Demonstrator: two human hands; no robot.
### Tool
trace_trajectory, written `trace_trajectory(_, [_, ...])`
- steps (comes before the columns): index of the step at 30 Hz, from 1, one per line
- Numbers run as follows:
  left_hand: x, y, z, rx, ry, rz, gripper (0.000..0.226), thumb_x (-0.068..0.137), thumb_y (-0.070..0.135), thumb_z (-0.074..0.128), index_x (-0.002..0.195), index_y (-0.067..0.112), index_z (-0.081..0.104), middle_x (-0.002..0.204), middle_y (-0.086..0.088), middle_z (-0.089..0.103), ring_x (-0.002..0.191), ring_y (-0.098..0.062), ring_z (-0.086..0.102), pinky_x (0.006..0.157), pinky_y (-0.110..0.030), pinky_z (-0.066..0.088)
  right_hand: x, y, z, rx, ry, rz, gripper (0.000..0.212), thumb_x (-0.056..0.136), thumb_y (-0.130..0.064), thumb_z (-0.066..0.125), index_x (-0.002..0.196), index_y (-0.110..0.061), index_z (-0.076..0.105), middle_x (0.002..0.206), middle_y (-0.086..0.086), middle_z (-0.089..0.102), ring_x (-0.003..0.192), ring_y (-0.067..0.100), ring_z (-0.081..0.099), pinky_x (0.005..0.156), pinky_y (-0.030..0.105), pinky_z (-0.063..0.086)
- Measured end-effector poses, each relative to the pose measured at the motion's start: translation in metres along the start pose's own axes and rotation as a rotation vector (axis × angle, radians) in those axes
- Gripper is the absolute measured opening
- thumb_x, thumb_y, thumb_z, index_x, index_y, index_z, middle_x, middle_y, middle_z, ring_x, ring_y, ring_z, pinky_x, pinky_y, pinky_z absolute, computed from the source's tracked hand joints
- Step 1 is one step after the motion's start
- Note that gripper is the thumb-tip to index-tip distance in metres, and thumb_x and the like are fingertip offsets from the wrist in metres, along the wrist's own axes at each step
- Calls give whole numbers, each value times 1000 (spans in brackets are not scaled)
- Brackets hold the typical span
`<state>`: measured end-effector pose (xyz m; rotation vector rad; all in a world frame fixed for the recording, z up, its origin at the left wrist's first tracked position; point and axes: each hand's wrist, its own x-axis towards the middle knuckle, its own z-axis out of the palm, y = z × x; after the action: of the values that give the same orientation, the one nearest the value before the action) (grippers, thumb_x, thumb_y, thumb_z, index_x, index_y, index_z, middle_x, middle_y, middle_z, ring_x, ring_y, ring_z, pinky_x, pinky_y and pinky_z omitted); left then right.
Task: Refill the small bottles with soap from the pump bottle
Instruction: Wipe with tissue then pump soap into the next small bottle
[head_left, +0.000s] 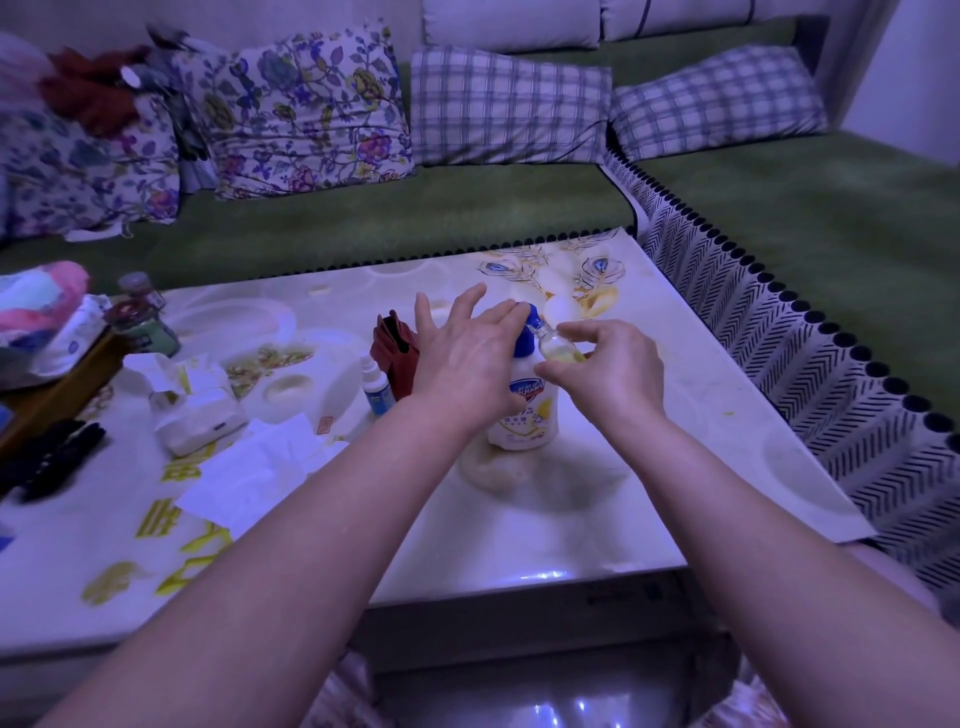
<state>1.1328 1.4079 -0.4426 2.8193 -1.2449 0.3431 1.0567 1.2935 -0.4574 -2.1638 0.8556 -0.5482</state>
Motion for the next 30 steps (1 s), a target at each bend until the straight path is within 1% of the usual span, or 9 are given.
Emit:
trace_trajectory(6, [-4, 4, 7, 38, 14, 15, 89, 69, 47, 73, 142, 28, 26, 148, 15, 32, 143, -20, 13, 110, -62, 4, -2, 6, 6, 0, -15, -3, 46, 66, -34, 77, 111, -30, 69, 116, -10, 68, 105, 17, 63, 99, 36, 44])
trace_trajectory(7, [-6, 5, 10, 43, 20, 17, 88, 70, 46, 72, 143, 27, 25, 149, 15, 31, 143, -20, 13, 110, -62, 4, -3, 8, 7, 4, -17, -3, 46, 67, -34, 77, 112, -30, 69, 117, -10, 68, 104, 15, 63, 98, 34, 44])
trace_trajectory(9, [-7, 5, 13, 44, 36, 15, 87, 70, 45, 71, 143, 27, 25, 149, 15, 32, 143, -20, 14, 110, -61, 5, -4, 9, 8, 5, -22, -1, 46, 69, -35, 77, 114, -29, 68, 118, -9, 67, 104, 14, 64, 89, 28, 45])
trace_trajectory(10, [-8, 5, 13, 41, 35, 13, 87, 70, 45, 71, 143, 27, 26, 148, 15, 32, 143, -20, 14, 110, -61, 5, -4, 8, 8, 3, -25, -3, 46, 69, -35, 77, 114, -29, 68, 118, -9, 67, 104, 14, 64, 86, 28, 45])
trace_trajectory(14, [-6, 4, 7, -11, 15, -1, 86, 70, 46, 72, 142, 29, 28, 148, 16, 33, 144, -21, 9, 110, -62, 2, -3, 6, 3, -12, -24, -11, 47, 68, -34, 77, 113, -29, 69, 118, -9, 67, 106, 15, 63, 91, 30, 45])
trace_trajectory(16, [-5, 3, 4, -43, 4, -19, 85, 70, 48, 72, 141, 31, 29, 148, 17, 33, 144, -20, 7, 111, -62, 1, -3, 4, 2, -20, -24, -14, 47, 67, -33, 77, 113, -30, 69, 118, -8, 67, 106, 16, 63, 90, 30, 45])
trace_trajectory(20, [-1, 2, 2, -79, 10, -48, 84, 69, 49, 72, 140, 33, 30, 147, 18, 34, 144, -19, 8, 111, -62, 2, 1, -2, -4, -28, -29, -20, 48, 66, -31, 78, 113, -31, 68, 117, -8, 67, 103, 16, 64, 86, 28, 44])
trace_trajectory(25, [0, 2, 2, -86, -2, -47, 83, 70, 48, 72, 140, 33, 30, 148, 18, 33, 144, -18, 7, 111, -62, 2, 1, -3, -7, -31, -40, -17, 47, 66, -31, 79, 111, -32, 69, 115, -10, 68, 99, 15, 64, 73, 22, 40])
trace_trajectory(30, [0, 2, 1, -88, -4, -46, 84, 70, 47, 73, 140, 33, 29, 149, 17, 32, 144, -19, 7, 111, -62, 3, 1, -3, -7, -19, -39, -14, 47, 66, -32, 79, 111, -32, 69, 115, -10, 68, 100, 15, 64, 75, 23, 41])
